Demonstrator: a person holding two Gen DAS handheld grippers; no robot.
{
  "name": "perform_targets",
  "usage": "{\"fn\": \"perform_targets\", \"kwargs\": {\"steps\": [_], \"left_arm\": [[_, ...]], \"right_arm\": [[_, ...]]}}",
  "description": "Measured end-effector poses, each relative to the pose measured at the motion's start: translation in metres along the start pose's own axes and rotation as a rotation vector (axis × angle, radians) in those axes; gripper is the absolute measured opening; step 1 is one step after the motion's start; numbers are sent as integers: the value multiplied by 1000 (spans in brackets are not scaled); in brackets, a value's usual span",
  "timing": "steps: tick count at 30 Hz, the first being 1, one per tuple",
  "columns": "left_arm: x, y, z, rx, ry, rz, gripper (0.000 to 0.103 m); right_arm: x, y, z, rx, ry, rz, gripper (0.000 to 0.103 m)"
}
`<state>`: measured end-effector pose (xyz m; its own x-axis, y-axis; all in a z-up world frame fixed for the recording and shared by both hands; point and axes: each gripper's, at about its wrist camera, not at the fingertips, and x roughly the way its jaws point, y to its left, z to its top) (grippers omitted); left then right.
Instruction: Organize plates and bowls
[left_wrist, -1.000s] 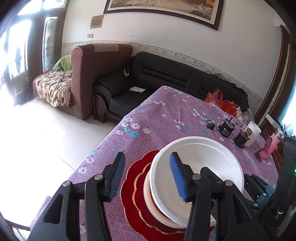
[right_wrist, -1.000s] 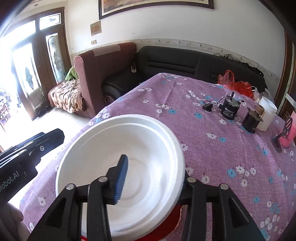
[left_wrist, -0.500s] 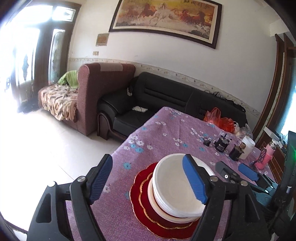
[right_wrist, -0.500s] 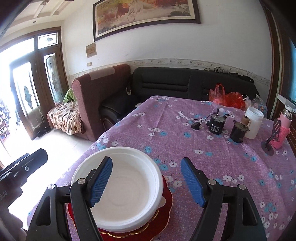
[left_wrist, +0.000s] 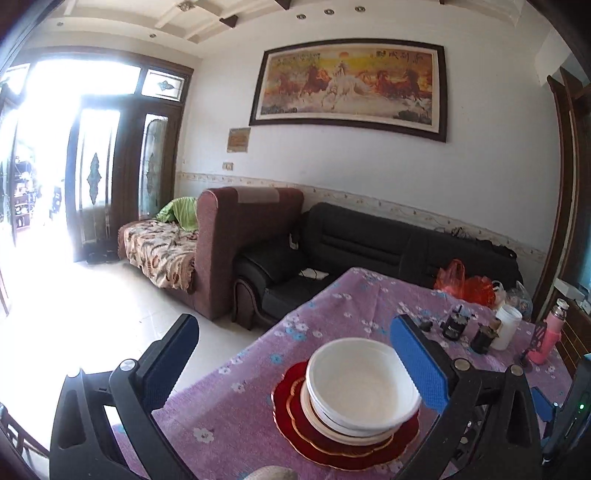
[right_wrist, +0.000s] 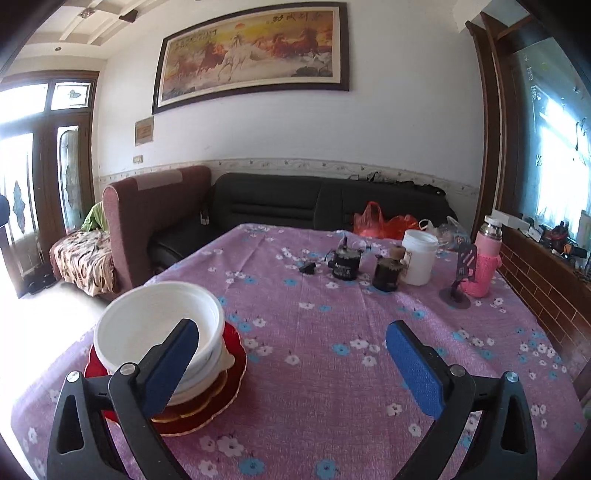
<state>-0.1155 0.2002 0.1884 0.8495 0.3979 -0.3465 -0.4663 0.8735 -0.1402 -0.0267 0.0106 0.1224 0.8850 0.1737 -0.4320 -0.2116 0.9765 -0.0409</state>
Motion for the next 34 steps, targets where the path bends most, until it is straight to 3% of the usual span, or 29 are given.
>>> {"fn": "perform_targets", "kwargs": {"steps": [10,19,34], "left_arm": [[40,-22,-33,1,274,-59,103],[40,-35,-44,74,288,-20,103],[52,-19,-48,66,324,15,103]], "right_arm": [[-7,-2,-32,-13,104,94,103],[-1,8,-45,-66,155,116,103],[1,40,-47,-149,188,153,103]]}}
